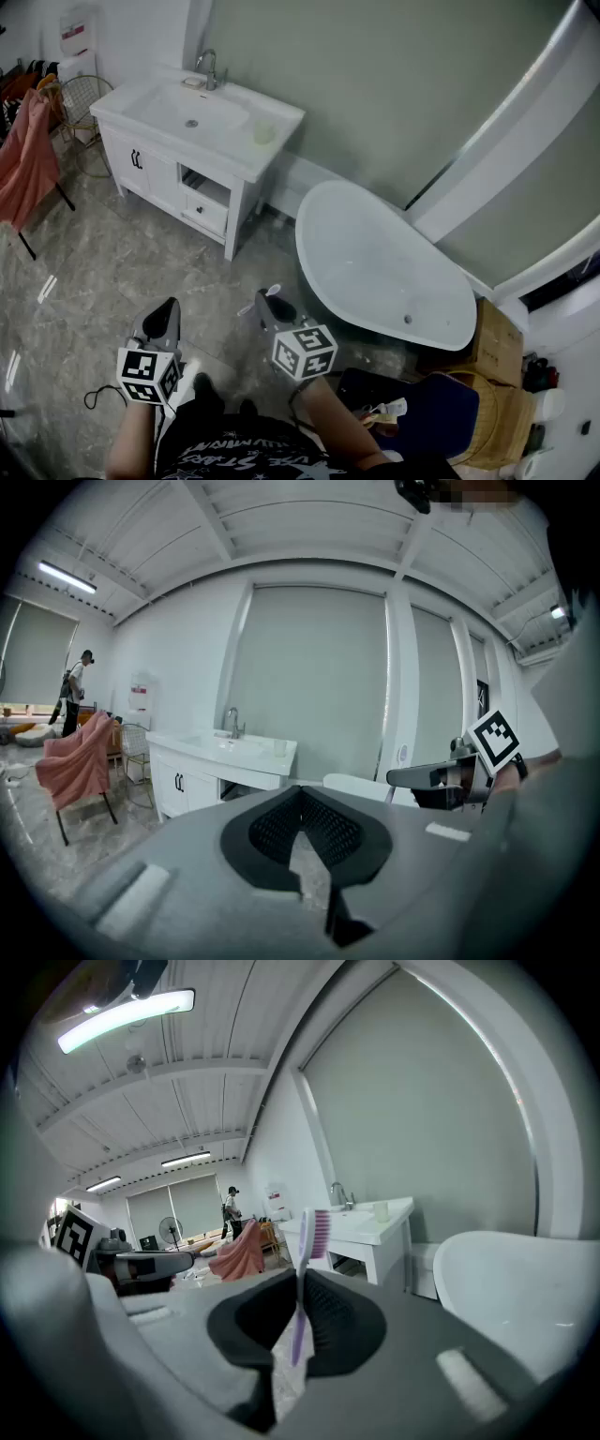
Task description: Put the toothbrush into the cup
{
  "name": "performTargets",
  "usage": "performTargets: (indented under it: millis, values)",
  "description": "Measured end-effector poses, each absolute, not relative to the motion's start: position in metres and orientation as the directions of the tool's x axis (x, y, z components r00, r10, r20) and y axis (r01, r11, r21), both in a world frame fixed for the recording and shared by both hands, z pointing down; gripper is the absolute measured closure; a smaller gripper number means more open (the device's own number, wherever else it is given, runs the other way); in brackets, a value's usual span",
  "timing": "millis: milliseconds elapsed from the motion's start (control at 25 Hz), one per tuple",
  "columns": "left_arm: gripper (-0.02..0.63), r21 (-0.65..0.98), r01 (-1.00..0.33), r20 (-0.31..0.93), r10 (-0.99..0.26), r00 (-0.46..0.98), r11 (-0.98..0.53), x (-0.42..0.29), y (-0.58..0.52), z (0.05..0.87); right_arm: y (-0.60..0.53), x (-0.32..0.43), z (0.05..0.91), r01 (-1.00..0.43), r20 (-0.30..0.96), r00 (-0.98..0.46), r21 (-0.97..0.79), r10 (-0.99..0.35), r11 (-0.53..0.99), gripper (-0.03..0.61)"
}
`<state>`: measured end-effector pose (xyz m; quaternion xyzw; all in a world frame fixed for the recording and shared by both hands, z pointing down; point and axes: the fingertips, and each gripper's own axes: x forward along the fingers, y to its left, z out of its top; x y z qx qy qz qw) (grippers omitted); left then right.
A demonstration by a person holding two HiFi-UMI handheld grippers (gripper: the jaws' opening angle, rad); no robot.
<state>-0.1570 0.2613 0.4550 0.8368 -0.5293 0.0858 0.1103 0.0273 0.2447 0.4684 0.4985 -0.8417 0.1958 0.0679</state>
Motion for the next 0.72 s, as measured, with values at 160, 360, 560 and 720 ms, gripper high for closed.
performTargets:
  millis: [160,360,560,720]
  values:
    - [0.604,0.113,-0.904,0.282,-0.859,0.428,-0.413,-0.166,0.26,0.465,0.242,0.023,0.469,-0.868,0.313,-0.489,-0.265,-0.815,0.419,0.552]
    - [0.604,0.199,-0.891,0.289,-0.844,0.451,-0.408,-0.177,0.246,0.47,0.225,0.012,0.468,-0.874,0.306,-0.476,-0.267,-0.824,0.406,0.552]
    - [0.604,0.195,-0.884,0.281,-0.839,0.466,-0.425,-0.199,0.221,0.463,0.195,-0.002,0.458,-0.887,0.287,-0.452,-0.243,-0.845,0.392,0.552]
    - [0.604,0.19,-0.879,0.27,-0.837,0.475,-0.438,-0.218,0.203,0.46,0.175,-0.009,0.453,-0.903,0.264,-0.411,-0.246,-0.873,0.351,0.552]
